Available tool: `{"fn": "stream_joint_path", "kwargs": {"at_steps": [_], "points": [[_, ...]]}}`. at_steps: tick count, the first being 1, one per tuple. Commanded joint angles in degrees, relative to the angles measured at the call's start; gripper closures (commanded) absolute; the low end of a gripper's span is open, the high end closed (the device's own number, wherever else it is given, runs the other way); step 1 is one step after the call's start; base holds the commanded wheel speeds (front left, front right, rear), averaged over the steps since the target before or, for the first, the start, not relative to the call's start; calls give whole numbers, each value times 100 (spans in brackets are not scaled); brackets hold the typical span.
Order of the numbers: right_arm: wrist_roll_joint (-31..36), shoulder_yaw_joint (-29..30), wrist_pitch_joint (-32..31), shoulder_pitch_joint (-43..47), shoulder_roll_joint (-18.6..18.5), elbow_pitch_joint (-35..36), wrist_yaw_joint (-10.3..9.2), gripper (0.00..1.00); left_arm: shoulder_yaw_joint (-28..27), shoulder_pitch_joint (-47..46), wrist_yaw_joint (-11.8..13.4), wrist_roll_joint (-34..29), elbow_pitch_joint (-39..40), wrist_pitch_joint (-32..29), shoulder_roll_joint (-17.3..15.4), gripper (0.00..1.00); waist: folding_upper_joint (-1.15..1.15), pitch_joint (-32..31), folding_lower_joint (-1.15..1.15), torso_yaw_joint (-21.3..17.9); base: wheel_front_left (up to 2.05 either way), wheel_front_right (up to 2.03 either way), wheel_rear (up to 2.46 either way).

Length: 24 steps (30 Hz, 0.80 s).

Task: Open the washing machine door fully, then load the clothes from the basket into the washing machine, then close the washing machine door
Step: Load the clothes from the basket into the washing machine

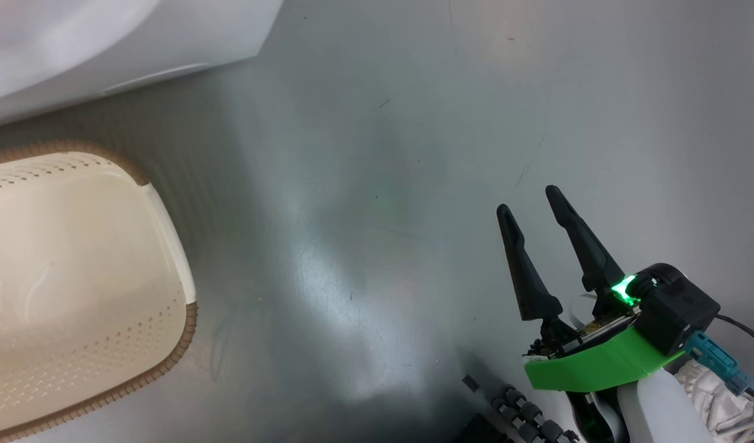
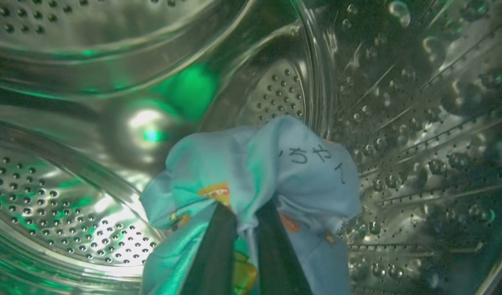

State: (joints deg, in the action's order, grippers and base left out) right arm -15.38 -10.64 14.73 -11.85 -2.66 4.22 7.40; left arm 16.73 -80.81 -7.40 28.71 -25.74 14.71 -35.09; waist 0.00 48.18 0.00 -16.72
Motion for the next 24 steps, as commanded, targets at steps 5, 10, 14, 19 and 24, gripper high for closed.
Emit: {"fn": "stream_joint_path", "kwargs": {"at_steps": [5, 10, 14, 19, 24], "points": [[-109, -140, 27, 104, -21, 98, 9, 0, -441, 359, -9, -217, 477, 28, -163, 100, 0, 21, 0, 20, 0, 0, 0], [-94, -143, 27, 104, -21, 55, 9, 0, -246, 528, -9, -14, -157, 28, -165, 100, 0, -51, 0, 56, 0, 0, 0], [-87, -125, 27, 111, -21, 29, 9, 0, -148, 468, -9, 167, -565, 29, -163, 77, 0, -92, 0, 81, 0, 0, 0], [-87, -100, 27, 96, -21, -19, 9, 0, 26, 398, -9, 326, -914, 29, -122, 0, 0, -149, 0, 143, 0, 0, 0], [-59, -67, 27, 67, -21, -46, 9, 0, 205, 392, -9, 456, -1157, 29, -82, 0, 0, -245, 0, 206, 0, 0, 0]]}}
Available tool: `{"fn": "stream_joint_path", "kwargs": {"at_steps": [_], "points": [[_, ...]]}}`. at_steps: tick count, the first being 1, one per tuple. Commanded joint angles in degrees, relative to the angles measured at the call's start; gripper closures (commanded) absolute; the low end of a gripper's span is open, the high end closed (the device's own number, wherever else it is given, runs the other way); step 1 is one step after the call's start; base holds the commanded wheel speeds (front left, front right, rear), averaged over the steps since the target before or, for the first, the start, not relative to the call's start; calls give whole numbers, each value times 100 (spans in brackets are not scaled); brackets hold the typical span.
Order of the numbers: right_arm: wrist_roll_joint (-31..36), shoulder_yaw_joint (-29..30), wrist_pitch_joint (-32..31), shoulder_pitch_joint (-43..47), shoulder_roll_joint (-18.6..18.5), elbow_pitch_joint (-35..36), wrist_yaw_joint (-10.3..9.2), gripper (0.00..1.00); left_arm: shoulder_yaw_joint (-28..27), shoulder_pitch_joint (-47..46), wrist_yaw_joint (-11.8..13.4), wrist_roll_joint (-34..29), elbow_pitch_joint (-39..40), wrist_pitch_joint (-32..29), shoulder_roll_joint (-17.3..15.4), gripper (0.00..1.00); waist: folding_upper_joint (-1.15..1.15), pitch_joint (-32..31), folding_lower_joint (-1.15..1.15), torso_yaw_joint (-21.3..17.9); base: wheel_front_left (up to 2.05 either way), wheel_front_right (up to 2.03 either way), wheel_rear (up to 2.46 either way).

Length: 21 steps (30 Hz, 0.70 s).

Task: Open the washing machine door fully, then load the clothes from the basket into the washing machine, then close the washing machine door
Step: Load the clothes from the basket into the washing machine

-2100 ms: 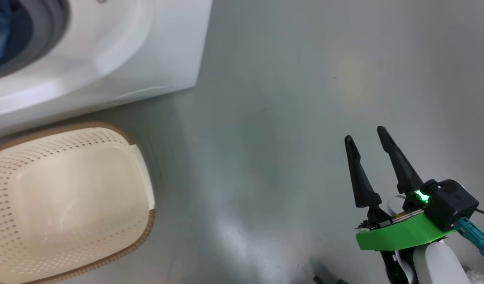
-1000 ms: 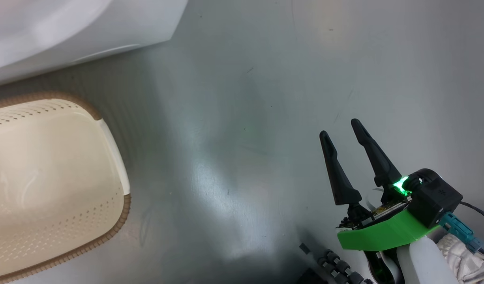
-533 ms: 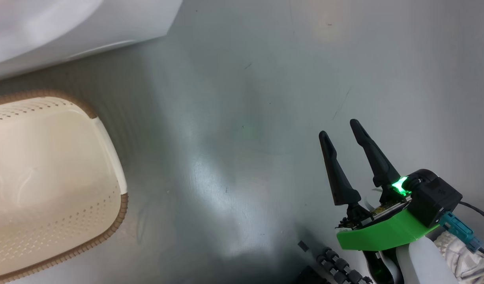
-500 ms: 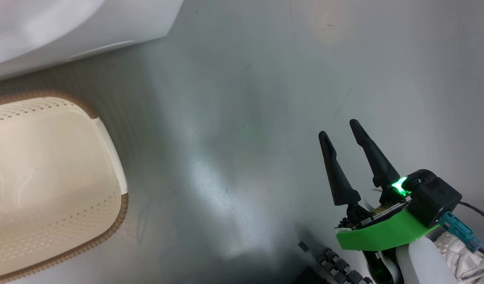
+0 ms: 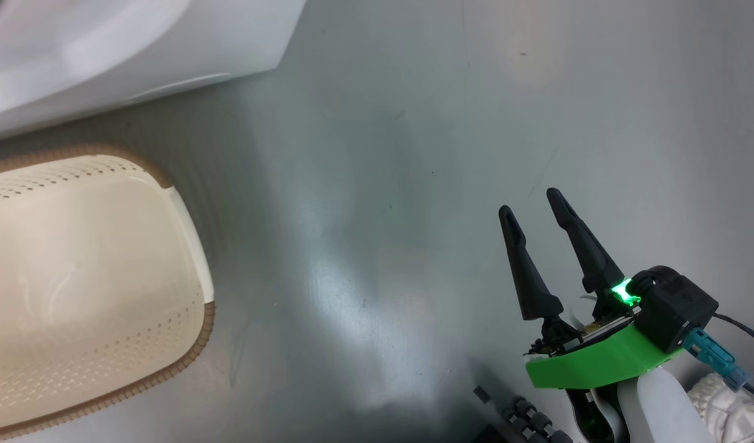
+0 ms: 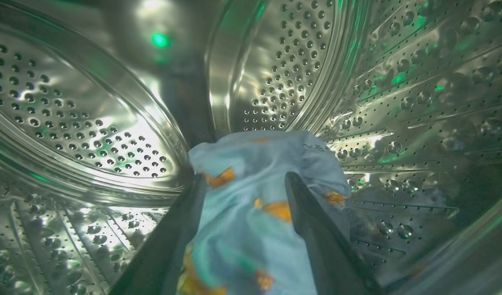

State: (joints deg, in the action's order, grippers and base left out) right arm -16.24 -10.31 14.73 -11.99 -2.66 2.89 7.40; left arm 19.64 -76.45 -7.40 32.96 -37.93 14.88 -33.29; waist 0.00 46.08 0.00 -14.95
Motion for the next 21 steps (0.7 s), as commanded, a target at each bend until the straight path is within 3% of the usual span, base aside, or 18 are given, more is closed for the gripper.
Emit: {"fn": "stream_joint_path", "kwargs": {"at_steps": [1, 12, 21], "points": [[38, -87, 27, 71, -21, 75, 9, 0, -53, -35, -9, 76, 4, 11, -243, 0, 0, -63, 0, 46, 0, 0, 0], [140, 42, 27, -45, -21, -70, 9, 0, 57, 218, -9, 344, -272, 11, -21, 0, 0, -449, 0, 304, 0, 0, 0], [258, 200, 27, -50, -21, -281, 9, 0, -44, 1012, -9, 339, -47, 12, 237, 0, 0, -1013, 0, 634, 0, 0, 0]]}}
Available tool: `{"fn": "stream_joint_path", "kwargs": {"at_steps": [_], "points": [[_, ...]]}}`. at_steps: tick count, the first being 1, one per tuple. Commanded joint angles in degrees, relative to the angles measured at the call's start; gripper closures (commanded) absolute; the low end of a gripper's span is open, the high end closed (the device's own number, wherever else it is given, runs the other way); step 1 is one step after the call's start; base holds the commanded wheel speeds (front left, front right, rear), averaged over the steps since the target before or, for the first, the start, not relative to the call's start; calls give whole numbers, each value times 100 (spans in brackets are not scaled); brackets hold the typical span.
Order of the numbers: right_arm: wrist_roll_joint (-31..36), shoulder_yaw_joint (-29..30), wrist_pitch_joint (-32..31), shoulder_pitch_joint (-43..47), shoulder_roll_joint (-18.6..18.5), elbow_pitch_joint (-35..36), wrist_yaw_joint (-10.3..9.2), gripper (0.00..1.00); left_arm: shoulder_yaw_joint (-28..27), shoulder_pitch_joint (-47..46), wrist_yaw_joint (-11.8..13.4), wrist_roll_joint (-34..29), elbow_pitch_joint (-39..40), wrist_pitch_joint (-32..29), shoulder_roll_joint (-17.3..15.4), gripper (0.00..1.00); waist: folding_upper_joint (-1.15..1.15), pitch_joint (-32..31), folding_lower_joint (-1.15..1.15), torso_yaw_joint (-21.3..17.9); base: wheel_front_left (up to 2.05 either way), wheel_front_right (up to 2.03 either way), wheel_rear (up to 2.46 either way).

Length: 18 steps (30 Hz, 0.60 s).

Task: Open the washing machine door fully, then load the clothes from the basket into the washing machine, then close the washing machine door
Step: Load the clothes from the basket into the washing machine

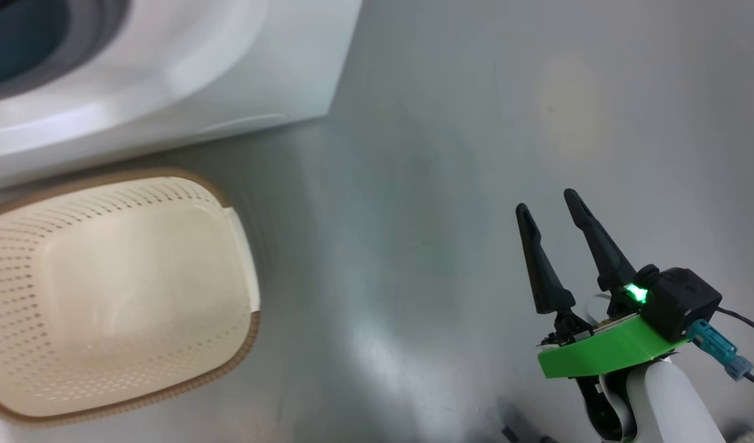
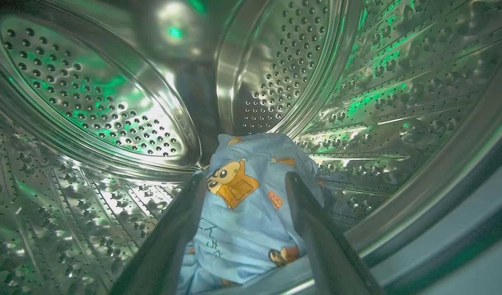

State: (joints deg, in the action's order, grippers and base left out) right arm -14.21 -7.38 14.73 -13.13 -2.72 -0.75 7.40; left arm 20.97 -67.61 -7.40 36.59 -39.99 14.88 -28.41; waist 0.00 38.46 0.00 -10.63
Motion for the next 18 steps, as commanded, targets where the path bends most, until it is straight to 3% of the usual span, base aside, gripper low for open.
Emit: {"fn": "stream_joint_path", "kwargs": {"at_steps": [1, 18], "points": [[65, -73, 27, 70, -16, 53, 9, 0, -216, 231, -9, -22, 188, 12, -209, 0, 0, -320, 0, 241, 0, 0, 0], [62, 3, 27, 207, -16, -383, 9, 0, -1032, 2093, -9, -418, 1180, 12, 299, 0, 0, -1305, 0, 637, 0, 0, 0]]}}
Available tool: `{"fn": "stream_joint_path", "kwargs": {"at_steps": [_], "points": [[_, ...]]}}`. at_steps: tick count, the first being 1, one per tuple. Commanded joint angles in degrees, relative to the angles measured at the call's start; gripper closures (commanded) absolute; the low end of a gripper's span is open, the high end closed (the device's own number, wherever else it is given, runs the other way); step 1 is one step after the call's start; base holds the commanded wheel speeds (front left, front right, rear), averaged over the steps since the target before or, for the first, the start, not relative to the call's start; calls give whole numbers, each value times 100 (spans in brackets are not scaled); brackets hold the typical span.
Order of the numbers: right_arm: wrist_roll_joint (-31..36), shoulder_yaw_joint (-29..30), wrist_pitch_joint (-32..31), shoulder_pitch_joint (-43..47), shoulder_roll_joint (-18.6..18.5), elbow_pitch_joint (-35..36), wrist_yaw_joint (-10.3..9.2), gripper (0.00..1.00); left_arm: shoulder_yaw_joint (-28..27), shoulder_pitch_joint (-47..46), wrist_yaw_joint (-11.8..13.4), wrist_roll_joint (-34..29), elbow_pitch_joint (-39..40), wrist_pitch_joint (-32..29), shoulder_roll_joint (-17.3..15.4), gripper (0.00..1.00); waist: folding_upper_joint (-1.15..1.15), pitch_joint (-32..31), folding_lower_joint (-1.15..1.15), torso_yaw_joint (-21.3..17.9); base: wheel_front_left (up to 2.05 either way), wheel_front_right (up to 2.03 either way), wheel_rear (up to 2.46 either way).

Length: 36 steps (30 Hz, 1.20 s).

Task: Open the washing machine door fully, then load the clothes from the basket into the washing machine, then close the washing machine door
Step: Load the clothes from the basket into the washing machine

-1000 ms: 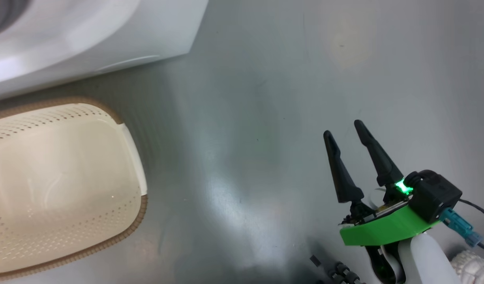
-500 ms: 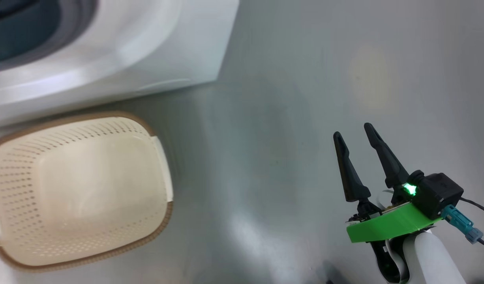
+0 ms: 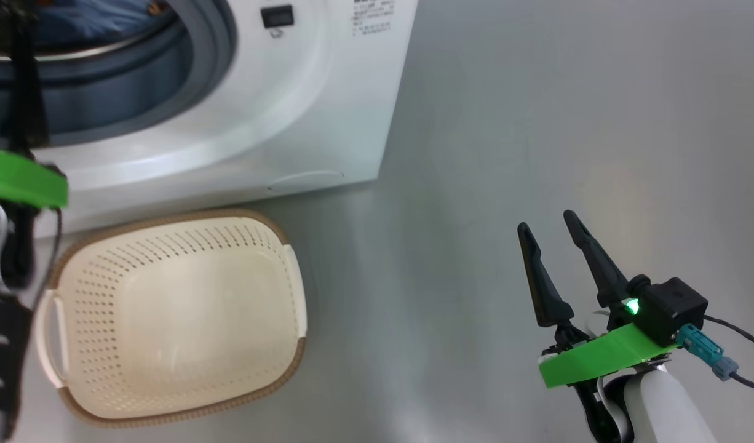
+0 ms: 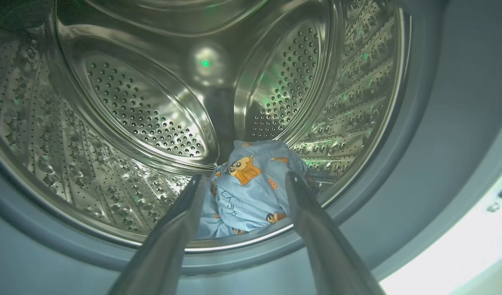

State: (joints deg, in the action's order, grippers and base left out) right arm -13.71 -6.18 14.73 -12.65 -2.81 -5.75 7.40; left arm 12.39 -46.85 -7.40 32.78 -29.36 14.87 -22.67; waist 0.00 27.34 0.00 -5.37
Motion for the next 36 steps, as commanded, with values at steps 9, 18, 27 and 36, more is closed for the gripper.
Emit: {"fn": "stream_joint_path", "kwargs": {"at_steps": [9, 18, 27, 36], "points": [[-92, -11, 27, 355, -7, -76, 9, 0, -638, 976, -9, -483, 835, 13, 166, 0, 0, -841, 0, 197, 0, 0, 0], [43, 177, 27, 651, -7, -199, 9, 0, -1246, 2129, -8, -875, 1497, 13, 533, 0, 0, -1526, 0, 235, 0, 0, 0], [239, 326, 27, 753, -7, -139, 9, 0, -1832, 3291, -8, -1199, 2288, 13, 909, 0, 0, -1885, 0, 199, 0, 0, 0], [324, 325, 27, 912, -7, -110, 9, 0, -2252, 4221, -8, -1651, 2866, 13, 1284, 0, 0, -2178, 0, 179, 0, 0, 0]]}}
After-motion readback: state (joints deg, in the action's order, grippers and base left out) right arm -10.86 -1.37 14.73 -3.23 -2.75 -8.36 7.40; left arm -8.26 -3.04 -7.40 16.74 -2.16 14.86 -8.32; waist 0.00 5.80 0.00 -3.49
